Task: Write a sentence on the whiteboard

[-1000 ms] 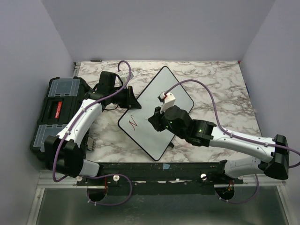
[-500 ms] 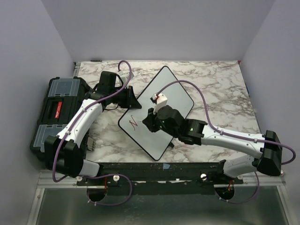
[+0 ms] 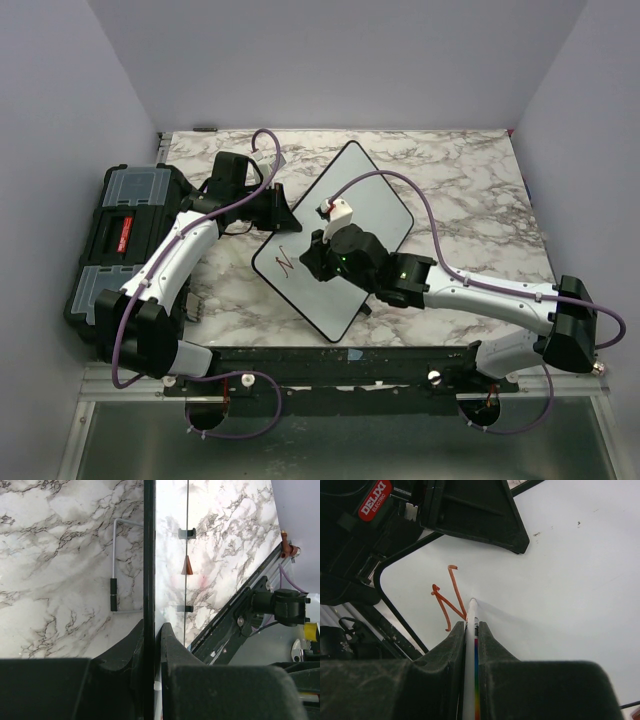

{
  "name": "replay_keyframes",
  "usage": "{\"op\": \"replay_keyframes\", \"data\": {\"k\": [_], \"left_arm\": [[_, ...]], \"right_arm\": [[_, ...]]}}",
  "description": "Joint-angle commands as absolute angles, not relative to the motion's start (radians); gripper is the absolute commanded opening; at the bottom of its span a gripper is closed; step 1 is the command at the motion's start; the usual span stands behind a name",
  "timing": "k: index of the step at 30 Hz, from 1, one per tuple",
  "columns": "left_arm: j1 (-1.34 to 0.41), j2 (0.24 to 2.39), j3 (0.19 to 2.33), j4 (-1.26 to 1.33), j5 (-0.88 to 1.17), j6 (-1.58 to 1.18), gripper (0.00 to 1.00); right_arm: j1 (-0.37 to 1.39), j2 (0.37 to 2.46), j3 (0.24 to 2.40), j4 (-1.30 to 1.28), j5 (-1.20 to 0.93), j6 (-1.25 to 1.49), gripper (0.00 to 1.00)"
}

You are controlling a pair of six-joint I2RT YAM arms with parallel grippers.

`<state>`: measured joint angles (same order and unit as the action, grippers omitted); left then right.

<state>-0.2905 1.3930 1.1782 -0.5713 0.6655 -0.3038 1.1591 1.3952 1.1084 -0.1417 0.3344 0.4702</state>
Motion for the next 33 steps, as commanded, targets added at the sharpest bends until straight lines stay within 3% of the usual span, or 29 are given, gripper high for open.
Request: {"op": "replay_keyframes", "data": {"k": [1, 12, 33], "left_arm": [[-0.313, 1.403, 1.172, -0.590, 0.494, -0.162, 0.00], [-0.314, 1.406, 1.171, -0.592, 0.492, -0.161, 0.00], [-0.316, 1.407, 1.171, -0.594, 0.487, -0.160, 0.00]], "right_arm": [[1.163, 1.414, 1.117, -0.124, 0.397, 0.456, 0.01], [1.162, 1.443, 1.166, -0.151, 0.471, 0.414, 0.01], [1.163, 1.431, 1.114, -0.149, 0.283, 0.401, 0.01]]}}
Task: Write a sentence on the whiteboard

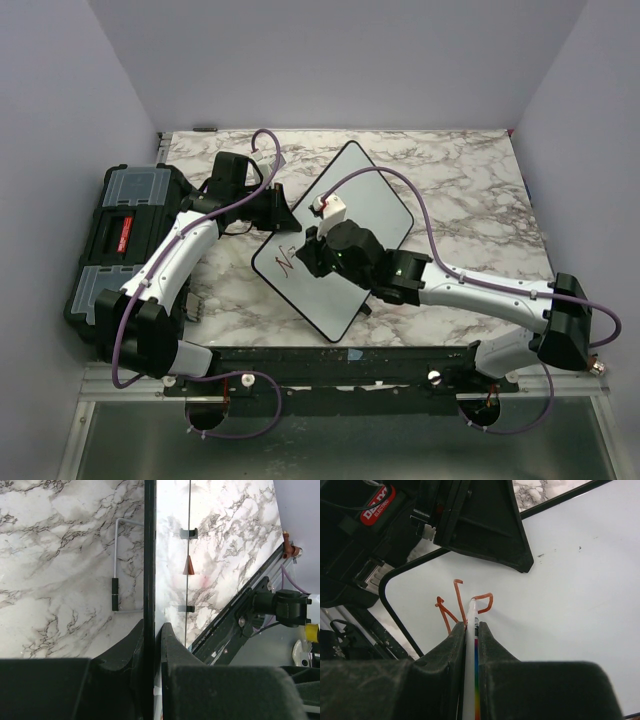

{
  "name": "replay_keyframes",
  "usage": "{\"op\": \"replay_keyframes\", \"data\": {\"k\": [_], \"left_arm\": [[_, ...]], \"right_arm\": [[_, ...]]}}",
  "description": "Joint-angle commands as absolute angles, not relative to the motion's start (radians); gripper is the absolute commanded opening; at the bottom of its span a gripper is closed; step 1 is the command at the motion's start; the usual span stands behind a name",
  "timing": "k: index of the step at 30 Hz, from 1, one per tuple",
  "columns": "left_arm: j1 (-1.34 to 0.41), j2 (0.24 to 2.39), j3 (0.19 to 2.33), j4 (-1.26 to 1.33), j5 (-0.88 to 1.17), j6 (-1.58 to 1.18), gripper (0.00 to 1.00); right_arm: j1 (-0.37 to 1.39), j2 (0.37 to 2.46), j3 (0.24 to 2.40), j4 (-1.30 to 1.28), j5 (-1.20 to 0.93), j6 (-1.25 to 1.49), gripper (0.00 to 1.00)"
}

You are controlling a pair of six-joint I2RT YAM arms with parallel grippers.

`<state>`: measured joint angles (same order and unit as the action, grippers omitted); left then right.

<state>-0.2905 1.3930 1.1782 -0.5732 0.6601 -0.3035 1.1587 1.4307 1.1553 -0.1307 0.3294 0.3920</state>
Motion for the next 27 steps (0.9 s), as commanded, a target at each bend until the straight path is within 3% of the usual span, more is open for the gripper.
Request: {"op": "replay_keyframes", "data": {"k": [1, 14, 27], "left_arm": [[-0.316, 1.406, 1.171, -0.593, 0.486, -0.160, 0.00], [-0.317, 1.408, 1.171, -0.594, 0.484, -0.158, 0.00], [-0.320, 1.406, 1.170, -0.595, 0.480, -0.156, 0.00]], "right_arm": [[1.161, 1.430, 1.108, -0.153, 0.284, 0.405, 0.01], [1.162, 1.397, 1.040, -0.191, 0.340, 0.431, 0.01], [1.162, 1.431, 1.129, -0.264, 0.493, 0.406, 0.01]]}}
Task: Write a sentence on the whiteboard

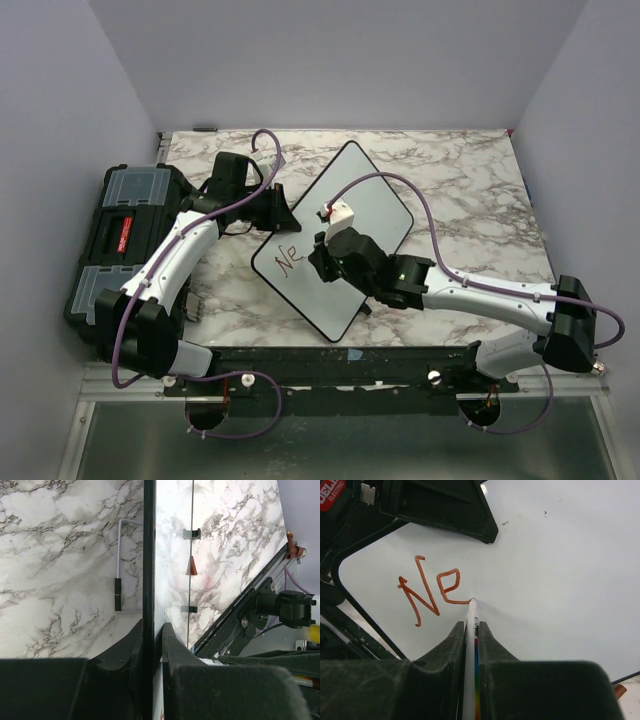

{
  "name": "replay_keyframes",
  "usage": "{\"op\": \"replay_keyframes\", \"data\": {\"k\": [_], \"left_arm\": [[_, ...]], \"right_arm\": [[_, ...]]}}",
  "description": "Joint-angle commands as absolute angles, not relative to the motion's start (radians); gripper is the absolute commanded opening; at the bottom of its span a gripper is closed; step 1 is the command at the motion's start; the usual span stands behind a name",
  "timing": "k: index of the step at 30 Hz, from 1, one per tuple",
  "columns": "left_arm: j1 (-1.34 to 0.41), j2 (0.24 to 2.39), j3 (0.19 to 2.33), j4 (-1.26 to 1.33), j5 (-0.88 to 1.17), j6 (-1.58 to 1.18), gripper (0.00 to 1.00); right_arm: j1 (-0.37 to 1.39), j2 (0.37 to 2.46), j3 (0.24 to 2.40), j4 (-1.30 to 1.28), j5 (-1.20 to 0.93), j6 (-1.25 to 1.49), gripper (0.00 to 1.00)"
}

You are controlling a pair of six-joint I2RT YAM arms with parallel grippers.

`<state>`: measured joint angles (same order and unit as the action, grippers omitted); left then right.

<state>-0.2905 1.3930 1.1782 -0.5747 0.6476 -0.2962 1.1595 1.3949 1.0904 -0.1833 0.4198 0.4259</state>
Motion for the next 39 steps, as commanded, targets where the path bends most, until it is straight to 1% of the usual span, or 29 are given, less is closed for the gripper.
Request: {"op": "replay_keyframes", "data": {"k": [1, 11, 18, 34, 39], "left_arm": [[-0.322, 1.406, 1.169, -0.595, 0.480, -0.156, 0.00], [-0.323, 1.407, 1.170, -0.597, 0.479, -0.155, 0.00], [-0.324, 1.408, 1.169, -0.597, 0.477, -0.155, 0.00], [-0.327, 1.406, 1.167, -0.598, 0.476, -0.153, 0.00], [-0.328, 1.407, 1.169, -0.598, 0.477, -0.153, 0.00]], "right_arm": [[1.162, 1.427, 1.135, -0.270, 0.495, 0.399, 0.01], [1.161, 1.305, 1.106, -0.204, 0.481, 0.367, 0.01], [1.159, 1.317, 1.122, -0.184, 0.497, 0.333, 0.01], [1.067, 1.361, 1.150, -0.135, 0.279, 0.335, 0.01], [1.042, 1.374, 1.158, -0.133, 0.241, 0.347, 0.01]]}}
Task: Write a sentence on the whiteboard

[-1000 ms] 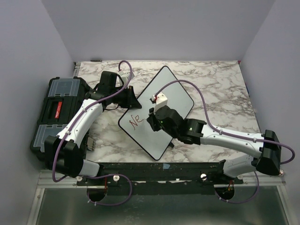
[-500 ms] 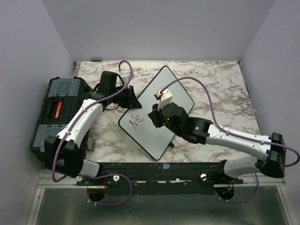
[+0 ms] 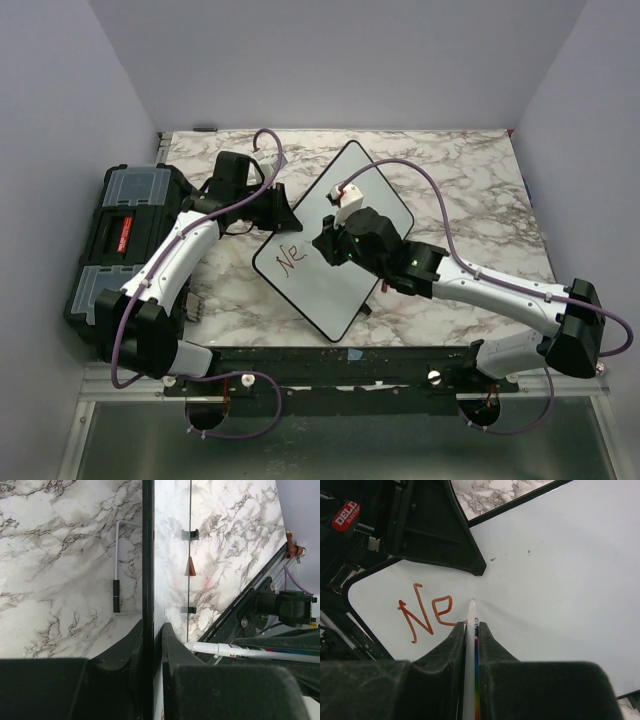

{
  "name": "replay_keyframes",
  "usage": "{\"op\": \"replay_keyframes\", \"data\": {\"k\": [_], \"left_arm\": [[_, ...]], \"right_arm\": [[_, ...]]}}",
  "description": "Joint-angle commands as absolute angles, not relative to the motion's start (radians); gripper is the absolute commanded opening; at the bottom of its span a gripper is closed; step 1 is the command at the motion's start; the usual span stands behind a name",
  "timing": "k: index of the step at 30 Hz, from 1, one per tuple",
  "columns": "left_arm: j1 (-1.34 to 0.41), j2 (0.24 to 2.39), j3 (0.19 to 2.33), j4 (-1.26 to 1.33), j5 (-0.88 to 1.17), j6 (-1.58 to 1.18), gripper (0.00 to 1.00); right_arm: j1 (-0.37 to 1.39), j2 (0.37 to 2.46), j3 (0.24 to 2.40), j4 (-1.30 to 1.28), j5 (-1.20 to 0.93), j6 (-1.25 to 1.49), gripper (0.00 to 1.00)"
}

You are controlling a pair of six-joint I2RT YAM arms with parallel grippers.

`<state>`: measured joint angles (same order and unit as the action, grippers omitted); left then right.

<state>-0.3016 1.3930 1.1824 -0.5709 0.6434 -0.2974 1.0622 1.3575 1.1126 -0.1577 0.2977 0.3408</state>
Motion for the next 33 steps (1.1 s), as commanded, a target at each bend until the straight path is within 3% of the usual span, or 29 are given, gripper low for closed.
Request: {"op": "replay_keyframes", "data": {"k": [1, 17, 33], "left_arm": [[-0.328, 1.408, 1.168, -0.598, 0.476, -0.153, 0.00], [-0.330, 1.405, 1.168, -0.598, 0.474, -0.152, 0.00], [-0.331, 1.405, 1.169, -0.600, 0.474, -0.151, 0.00]], "right_arm": [[1.041, 1.377, 1.160, -0.134, 0.237, 0.346, 0.01], [1.034, 1.431, 1.167, -0.120, 0.230, 0.363, 0.01], [1.029, 1.370, 1.020, -0.123, 0.261, 0.400, 0.01]]}}
